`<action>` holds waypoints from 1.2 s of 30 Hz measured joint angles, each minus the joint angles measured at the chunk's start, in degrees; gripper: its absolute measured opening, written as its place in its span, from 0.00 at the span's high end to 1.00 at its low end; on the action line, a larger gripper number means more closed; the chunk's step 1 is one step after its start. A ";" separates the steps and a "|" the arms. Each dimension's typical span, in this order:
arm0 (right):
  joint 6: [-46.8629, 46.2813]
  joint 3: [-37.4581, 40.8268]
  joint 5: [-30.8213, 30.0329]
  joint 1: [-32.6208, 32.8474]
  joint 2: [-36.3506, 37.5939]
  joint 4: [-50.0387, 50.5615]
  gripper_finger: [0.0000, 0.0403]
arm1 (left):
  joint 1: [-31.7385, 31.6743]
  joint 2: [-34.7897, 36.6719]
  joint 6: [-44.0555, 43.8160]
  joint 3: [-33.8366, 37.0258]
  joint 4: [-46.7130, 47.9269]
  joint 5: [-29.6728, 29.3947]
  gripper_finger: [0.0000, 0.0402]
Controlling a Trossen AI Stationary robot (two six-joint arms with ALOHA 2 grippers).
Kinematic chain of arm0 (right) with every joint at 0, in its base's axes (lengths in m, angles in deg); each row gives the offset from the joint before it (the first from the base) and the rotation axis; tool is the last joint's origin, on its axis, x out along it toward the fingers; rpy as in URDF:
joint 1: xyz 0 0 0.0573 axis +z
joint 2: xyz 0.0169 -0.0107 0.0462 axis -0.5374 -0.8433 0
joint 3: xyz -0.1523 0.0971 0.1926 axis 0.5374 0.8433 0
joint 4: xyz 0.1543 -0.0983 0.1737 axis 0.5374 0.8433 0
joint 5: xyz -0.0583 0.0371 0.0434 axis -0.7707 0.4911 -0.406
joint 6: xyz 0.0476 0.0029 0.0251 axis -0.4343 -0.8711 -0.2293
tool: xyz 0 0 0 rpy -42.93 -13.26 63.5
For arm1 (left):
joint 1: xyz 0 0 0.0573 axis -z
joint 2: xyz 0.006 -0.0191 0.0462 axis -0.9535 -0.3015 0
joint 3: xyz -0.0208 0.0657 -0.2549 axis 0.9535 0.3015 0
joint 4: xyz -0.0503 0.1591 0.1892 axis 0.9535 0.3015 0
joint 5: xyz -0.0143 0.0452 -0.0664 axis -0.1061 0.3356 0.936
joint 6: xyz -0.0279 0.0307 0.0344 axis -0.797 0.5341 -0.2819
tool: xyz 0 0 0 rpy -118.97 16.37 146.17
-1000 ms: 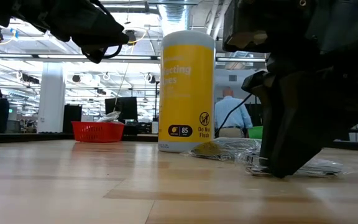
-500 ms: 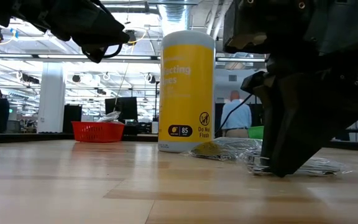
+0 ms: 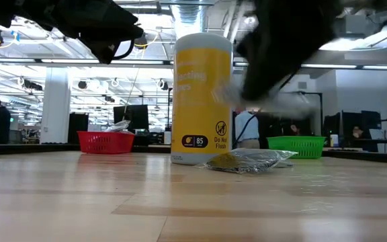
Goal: Pick & Place Travel size toiletries
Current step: Put the nail cutter into the bottom orange bin
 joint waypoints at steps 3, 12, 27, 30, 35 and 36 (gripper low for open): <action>2.25 -1.24 -0.05 -0.63 2.77 -0.29 0.90 | 0.00 0.00 0.02 -0.02 -0.29 -0.01 0.79; 9.52 -2.95 -1.05 -2.29 9.37 -3.24 0.88 | 0.00 0.00 1.68 -0.01 -6.19 0.00 0.79; 16.97 -2.97 -1.12 -8.24 16.51 -19.34 0.88 | 0.00 0.00 6.60 -0.01 -14.95 0.00 0.79; 16.96 -3.00 -1.16 -9.57 16.57 -22.67 0.88 | 0.00 0.00 8.66 0.00 -18.21 0.00 0.79; 16.94 -3.00 -1.12 -11.30 16.55 -24.49 0.88 | 0.00 0.00 14.22 0.00 -25.31 0.00 0.79; 16.94 -3.00 -1.12 -11.50 16.55 -24.95 0.88 | -0.10 0.00 15.28 0.00 -26.37 -0.02 0.79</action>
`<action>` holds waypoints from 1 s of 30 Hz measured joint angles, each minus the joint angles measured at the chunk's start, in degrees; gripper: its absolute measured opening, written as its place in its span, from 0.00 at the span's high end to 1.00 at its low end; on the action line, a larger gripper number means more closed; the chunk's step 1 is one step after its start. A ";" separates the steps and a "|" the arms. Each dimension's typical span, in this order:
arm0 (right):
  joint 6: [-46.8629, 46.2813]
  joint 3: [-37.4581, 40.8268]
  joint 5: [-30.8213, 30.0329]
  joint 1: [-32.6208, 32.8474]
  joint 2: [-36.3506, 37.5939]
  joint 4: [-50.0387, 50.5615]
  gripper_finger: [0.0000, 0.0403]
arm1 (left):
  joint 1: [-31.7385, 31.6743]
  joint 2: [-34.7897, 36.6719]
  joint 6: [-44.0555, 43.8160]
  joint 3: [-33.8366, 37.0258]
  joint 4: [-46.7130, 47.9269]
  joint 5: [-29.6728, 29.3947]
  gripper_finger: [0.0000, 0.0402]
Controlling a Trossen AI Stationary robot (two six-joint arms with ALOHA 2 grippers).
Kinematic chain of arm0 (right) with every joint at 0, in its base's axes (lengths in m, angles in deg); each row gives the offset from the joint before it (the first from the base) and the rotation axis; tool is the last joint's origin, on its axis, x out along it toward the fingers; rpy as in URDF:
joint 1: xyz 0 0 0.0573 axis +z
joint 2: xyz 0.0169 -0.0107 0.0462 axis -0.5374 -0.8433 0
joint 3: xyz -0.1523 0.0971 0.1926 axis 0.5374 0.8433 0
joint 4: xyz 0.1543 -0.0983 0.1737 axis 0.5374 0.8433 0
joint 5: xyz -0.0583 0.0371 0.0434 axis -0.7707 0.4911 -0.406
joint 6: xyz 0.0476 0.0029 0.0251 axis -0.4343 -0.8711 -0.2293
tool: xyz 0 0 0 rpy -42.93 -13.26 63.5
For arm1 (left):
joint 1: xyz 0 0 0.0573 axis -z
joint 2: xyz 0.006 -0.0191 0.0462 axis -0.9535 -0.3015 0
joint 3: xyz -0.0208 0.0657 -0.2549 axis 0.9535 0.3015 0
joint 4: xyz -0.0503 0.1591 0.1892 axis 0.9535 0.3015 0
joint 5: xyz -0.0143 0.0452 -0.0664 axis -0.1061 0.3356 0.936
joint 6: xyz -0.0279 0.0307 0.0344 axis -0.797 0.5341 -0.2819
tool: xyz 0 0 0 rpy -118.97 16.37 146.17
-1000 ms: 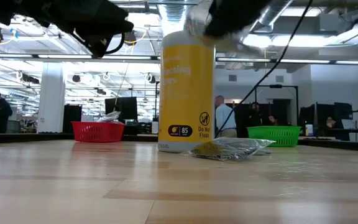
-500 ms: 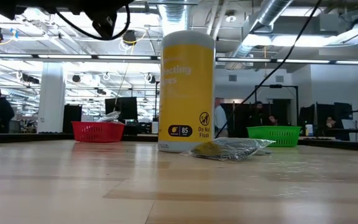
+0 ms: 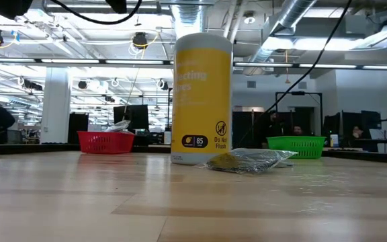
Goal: Pick & Place Travel size toiletries
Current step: Put the nail cutter into the bottom orange bin
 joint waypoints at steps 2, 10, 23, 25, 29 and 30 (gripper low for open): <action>0.64 0.00 -0.04 -0.16 0.00 -1.62 0.88 | -0.31 0.00 1.30 -0.02 -1.06 0.00 0.79; 2.83 0.00 0.02 -0.77 0.00 -4.94 0.88 | -2.26 0.00 1.42 -0.02 -1.05 -0.02 0.79; 3.47 0.00 0.00 -2.78 -0.26 -6.15 0.88 | -4.20 0.00 1.42 -0.04 -2.95 0.00 0.58; 3.83 0.00 -0.02 -2.97 -0.26 -6.83 0.88 | -4.98 0.00 1.42 -0.04 -3.80 0.00 0.53; 4.35 0.00 -0.02 -3.08 -0.26 -7.25 0.88 | -6.44 0.00 1.25 -0.04 -4.40 -0.04 0.48; 4.35 0.00 -0.01 -3.24 -0.26 -7.36 0.88 | -6.57 0.00 1.25 -0.04 -4.57 -0.06 0.47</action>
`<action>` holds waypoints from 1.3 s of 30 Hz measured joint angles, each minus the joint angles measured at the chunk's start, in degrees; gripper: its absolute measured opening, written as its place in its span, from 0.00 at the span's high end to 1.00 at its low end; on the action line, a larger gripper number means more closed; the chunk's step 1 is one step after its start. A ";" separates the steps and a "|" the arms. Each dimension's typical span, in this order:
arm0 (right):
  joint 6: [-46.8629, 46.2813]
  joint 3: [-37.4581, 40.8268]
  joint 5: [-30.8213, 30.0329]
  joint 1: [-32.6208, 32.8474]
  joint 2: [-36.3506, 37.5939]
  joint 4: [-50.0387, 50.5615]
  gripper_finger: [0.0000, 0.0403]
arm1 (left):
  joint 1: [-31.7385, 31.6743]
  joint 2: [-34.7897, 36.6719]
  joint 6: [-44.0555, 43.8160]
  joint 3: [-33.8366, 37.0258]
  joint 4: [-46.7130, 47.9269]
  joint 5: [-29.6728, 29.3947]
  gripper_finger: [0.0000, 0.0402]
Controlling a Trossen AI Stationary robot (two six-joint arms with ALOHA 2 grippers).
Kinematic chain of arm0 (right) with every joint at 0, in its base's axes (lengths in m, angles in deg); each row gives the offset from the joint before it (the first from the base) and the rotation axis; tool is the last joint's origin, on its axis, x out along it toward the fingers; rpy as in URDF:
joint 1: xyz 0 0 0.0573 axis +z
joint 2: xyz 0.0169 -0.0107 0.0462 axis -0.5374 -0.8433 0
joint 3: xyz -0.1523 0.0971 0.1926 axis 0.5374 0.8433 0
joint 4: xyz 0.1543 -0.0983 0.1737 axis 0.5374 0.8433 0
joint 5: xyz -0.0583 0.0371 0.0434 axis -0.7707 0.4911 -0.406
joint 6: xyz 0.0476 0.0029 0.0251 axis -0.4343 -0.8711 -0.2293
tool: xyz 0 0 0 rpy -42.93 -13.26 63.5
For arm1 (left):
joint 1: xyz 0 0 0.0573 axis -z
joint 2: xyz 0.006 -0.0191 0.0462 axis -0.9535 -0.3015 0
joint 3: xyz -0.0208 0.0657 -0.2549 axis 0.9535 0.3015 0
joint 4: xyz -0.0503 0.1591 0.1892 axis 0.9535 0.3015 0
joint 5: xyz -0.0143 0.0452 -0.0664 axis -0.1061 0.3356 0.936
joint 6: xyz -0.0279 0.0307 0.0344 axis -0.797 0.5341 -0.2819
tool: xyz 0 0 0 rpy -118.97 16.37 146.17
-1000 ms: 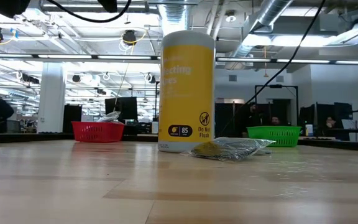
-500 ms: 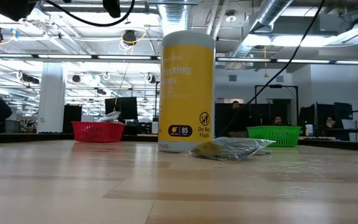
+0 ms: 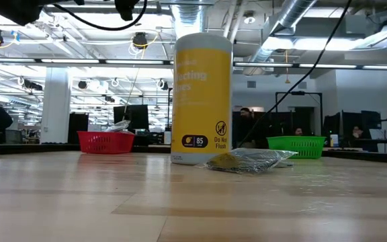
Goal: Pick & Place Travel size toiletries
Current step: Put the nail cutter into the bottom orange bin
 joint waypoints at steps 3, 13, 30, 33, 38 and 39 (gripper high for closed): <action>0.01 0.00 0.01 -0.19 0.00 -0.12 0.88 | -0.11 0.00 0.00 0.00 -0.73 0.04 0.46; 0.24 0.02 0.00 -0.91 0.00 -0.25 0.88 | -1.01 -1.87 -0.18 -0.09 -3.13 0.06 0.46; 0.57 0.02 0.01 -0.85 0.02 -0.04 0.88 | -1.75 -7.39 0.07 -5.46 -3.76 0.10 0.51; 0.57 0.02 0.00 -0.85 0.02 -0.05 0.88 | -1.75 -7.39 0.04 -5.46 -3.75 0.09 0.59; 0.55 0.02 -0.01 -0.84 0.02 0.08 0.88 | -1.75 -7.39 0.04 -5.49 -3.35 0.15 0.79; 0.57 0.04 -0.05 -0.84 0.02 0.14 0.88 | -1.75 -7.39 0.12 -5.49 -3.16 0.17 0.85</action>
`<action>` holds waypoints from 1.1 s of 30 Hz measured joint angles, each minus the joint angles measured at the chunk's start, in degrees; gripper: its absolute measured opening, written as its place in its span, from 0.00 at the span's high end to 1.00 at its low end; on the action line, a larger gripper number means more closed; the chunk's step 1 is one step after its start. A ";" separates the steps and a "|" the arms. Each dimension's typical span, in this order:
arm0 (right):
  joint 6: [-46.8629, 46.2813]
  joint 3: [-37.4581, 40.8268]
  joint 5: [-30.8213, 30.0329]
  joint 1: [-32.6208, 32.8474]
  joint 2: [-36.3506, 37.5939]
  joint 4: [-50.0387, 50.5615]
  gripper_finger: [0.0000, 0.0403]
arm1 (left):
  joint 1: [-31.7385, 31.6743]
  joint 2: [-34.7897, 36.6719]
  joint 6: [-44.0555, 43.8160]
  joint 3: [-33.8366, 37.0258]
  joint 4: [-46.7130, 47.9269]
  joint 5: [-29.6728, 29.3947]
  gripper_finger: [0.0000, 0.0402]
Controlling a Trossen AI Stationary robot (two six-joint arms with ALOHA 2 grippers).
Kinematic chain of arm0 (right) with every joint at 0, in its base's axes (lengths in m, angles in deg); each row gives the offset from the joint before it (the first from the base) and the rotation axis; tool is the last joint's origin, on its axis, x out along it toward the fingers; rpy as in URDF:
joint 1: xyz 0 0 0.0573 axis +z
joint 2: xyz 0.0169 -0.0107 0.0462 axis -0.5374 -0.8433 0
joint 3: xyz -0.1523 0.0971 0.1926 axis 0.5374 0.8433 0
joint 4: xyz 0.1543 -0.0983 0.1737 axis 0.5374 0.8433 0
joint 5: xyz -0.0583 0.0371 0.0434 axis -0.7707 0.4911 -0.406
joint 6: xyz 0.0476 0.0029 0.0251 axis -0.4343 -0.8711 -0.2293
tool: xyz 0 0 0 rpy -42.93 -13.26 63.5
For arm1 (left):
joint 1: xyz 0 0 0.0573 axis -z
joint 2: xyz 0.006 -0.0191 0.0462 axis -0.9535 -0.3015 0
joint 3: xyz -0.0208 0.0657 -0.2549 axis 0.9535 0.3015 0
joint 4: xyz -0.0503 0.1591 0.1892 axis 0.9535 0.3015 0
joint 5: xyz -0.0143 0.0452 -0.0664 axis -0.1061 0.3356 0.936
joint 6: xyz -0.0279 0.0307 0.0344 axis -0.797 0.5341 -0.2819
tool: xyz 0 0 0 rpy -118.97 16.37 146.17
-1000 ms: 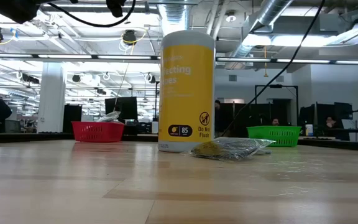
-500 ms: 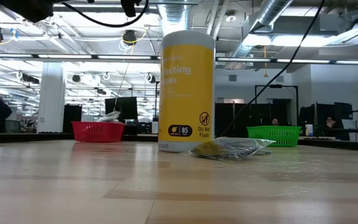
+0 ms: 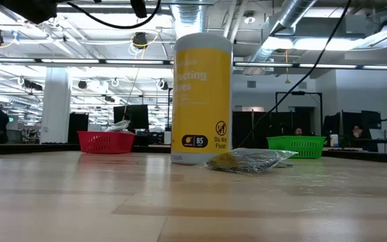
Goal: Pick & Place Travel size toiletries
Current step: Put the nail cutter into the bottom orange bin
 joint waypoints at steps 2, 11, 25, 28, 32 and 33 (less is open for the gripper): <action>-0.42 0.00 -0.09 -0.02 0.00 0.11 0.87 | 0.00 0.00 0.51 -0.01 0.44 -0.04 0.91; 0.07 0.00 0.06 0.02 0.00 0.78 0.75 | 0.00 -0.02 -0.14 -0.04 1.44 -0.07 0.91; 2.56 0.00 0.10 0.09 0.28 6.32 0.57 | 0.09 0.21 -1.52 -0.02 5.54 -0.18 0.91; 2.10 -0.01 0.09 0.15 0.63 7.21 0.55 | 0.11 2.36 -2.95 0.02 10.09 -0.18 0.91; 0.11 -0.02 0.10 0.20 2.03 10.82 0.55 | 0.87 6.84 -5.59 0.03 20.60 -0.63 0.91; -0.44 -0.02 0.08 0.20 2.53 12.30 0.55 | 1.35 8.01 -6.14 0.03 22.91 -1.13 0.91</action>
